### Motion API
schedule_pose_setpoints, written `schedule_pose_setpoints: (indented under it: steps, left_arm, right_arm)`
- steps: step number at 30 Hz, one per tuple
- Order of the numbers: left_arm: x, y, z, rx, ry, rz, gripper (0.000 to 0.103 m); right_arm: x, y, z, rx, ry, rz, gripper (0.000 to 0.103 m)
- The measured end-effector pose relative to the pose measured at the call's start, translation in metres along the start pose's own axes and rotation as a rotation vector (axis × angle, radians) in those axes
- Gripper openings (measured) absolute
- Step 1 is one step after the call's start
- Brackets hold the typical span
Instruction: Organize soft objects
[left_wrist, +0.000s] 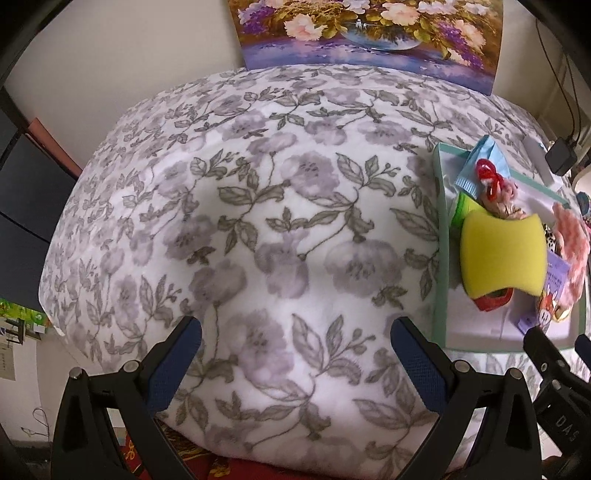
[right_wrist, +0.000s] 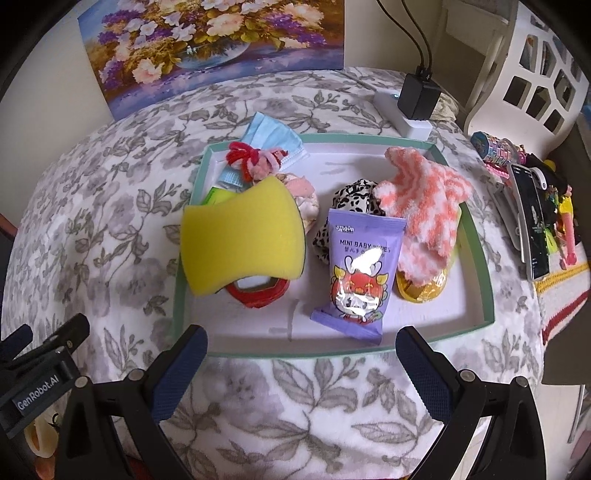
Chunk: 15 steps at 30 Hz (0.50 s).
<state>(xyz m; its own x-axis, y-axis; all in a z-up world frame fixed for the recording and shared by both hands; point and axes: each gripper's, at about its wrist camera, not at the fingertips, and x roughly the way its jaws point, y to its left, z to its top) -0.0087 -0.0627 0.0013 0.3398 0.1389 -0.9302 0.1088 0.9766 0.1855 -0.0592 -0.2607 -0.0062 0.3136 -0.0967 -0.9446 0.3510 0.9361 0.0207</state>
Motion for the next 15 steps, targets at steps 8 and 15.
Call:
schedule_pose_setpoints:
  steps: [8, 15]
  left_arm:
    - [-0.008, 0.006, -0.009, -0.003, -0.018, 0.005, 0.102]
    - [-0.016, 0.009, -0.012, -0.009, -0.047, 0.002, 0.102]
  right_arm:
    - [-0.009, -0.003, -0.006, 0.016, -0.027, 0.012, 0.103]
    - [-0.015, -0.003, -0.008, 0.018, -0.048, 0.015, 0.103]
